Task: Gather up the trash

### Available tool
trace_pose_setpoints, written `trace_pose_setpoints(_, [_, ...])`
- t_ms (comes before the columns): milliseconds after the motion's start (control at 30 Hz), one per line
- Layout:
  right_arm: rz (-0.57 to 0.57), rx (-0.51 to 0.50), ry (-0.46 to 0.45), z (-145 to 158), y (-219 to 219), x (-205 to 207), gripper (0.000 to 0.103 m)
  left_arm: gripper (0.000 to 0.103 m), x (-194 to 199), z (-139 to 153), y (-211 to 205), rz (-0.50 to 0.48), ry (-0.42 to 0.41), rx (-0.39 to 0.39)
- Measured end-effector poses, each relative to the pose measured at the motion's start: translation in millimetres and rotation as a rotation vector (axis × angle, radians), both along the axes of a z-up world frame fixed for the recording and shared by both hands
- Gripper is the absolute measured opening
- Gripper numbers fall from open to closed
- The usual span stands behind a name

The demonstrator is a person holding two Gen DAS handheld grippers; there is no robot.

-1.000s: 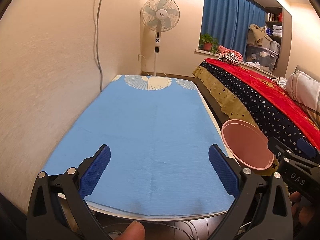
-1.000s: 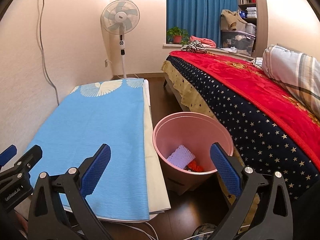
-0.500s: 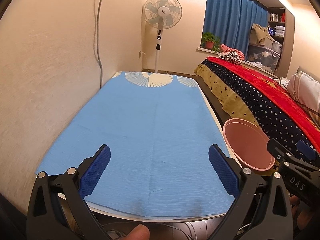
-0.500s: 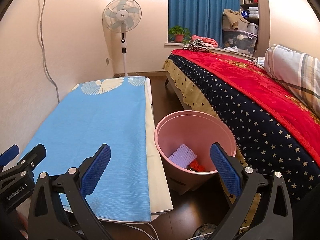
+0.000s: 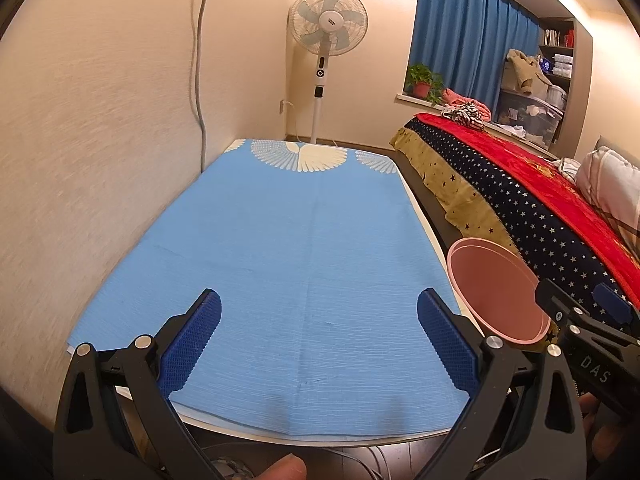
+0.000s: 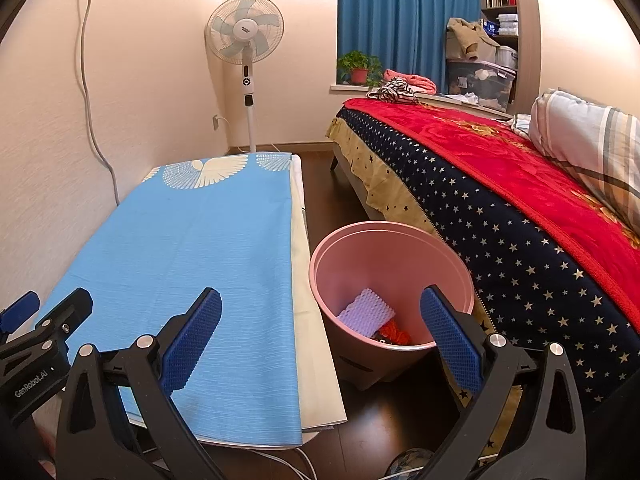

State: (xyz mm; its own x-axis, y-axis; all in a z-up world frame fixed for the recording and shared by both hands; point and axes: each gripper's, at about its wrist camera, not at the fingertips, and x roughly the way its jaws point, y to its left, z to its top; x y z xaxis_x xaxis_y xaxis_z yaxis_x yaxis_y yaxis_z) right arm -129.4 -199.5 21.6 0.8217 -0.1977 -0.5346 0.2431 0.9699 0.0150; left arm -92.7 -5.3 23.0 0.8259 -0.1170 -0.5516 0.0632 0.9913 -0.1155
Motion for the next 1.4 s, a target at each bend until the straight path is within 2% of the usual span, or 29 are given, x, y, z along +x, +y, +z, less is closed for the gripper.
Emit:
trace_pose_setpoints(1200, [-0.006, -0.001, -0.009, 3.1, -2.7, -3.7, 0.098, 0.095, -4.8, 2.3, -2.4, 0.004, -0.022, 0.008])
trace_pose_setpoints(1400, [-0.007, 0.0, -0.007, 3.5, -2.5, -3.6, 0.098, 0.095, -0.4, -0.1, -2.3, 0.018, 0.002, 0.014])
